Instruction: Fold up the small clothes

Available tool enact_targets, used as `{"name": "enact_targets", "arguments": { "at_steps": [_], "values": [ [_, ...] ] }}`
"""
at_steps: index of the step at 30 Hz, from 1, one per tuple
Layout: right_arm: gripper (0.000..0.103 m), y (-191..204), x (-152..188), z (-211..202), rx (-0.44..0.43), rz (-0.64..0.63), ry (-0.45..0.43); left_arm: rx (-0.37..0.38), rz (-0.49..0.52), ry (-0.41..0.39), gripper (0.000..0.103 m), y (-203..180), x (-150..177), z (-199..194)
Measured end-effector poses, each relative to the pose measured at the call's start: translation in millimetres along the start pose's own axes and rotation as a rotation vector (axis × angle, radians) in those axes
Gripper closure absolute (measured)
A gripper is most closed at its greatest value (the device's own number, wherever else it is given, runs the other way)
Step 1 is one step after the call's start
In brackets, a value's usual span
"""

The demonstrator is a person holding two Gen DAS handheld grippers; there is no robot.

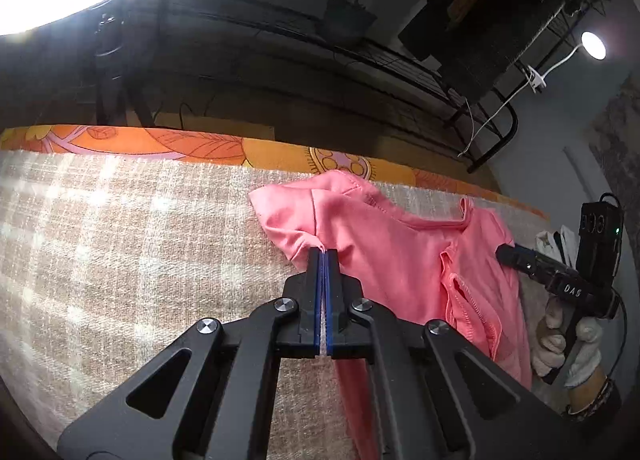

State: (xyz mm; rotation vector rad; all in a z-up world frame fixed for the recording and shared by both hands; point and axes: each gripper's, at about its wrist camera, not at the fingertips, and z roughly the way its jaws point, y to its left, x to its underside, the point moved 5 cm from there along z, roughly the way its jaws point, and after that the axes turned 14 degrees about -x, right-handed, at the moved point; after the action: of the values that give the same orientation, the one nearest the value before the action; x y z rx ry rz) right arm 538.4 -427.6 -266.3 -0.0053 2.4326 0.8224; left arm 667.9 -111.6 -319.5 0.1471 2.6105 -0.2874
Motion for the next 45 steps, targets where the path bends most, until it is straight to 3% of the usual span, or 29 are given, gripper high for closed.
{"name": "enact_targets", "arguments": {
  "at_steps": [2,4,6,8,10,16,18,19,20,27,35,41,45],
  "values": [
    [0.054,-3,-2,-1,-0.016,0.012,0.002,-0.031,0.041,0.015,0.103,0,6,7],
    [0.054,-6,-5,-5,-0.039,0.020,-0.004,-0.014,0.011,0.031,0.103,8,8,7],
    [0.054,-10,-7,-7,-0.062,0.035,-0.016,0.017,-0.044,0.035,0.089,19,4,4],
    [0.054,-15,-9,-6,-0.069,0.055,-0.023,0.030,-0.087,0.008,0.051,28,-1,-2],
    [0.054,-17,-11,0,-0.084,0.074,-0.018,0.031,-0.118,-0.020,0.043,34,-10,-3],
    [0.053,-16,-31,20,-0.105,0.072,0.001,0.074,-0.120,0.030,0.043,13,-21,22],
    [0.055,-15,-32,24,-0.109,0.069,0.002,0.025,-0.063,0.001,0.060,-2,-19,26],
    [0.070,-13,-33,25,-0.105,0.058,0.003,0.006,-0.029,0.005,0.092,-9,-19,29],
    [0.095,-13,-32,28,-0.099,0.051,0.015,0.008,-0.016,0.013,0.098,-15,-14,32],
    [0.100,4,-28,14,-0.060,-0.032,-0.005,0.011,0.019,-0.066,0.099,-34,-13,-4],
    [0.100,50,-13,-52,-0.074,-0.104,-0.069,0.025,0.061,-0.151,0.099,-51,13,-87],
    [0.100,94,25,-116,-0.077,-0.185,-0.082,0.016,0.081,-0.197,0.099,-53,62,-152],
    [0.100,112,67,-142,-0.081,-0.210,-0.067,0.008,0.110,-0.224,0.099,-57,118,-186]
  ]
}}
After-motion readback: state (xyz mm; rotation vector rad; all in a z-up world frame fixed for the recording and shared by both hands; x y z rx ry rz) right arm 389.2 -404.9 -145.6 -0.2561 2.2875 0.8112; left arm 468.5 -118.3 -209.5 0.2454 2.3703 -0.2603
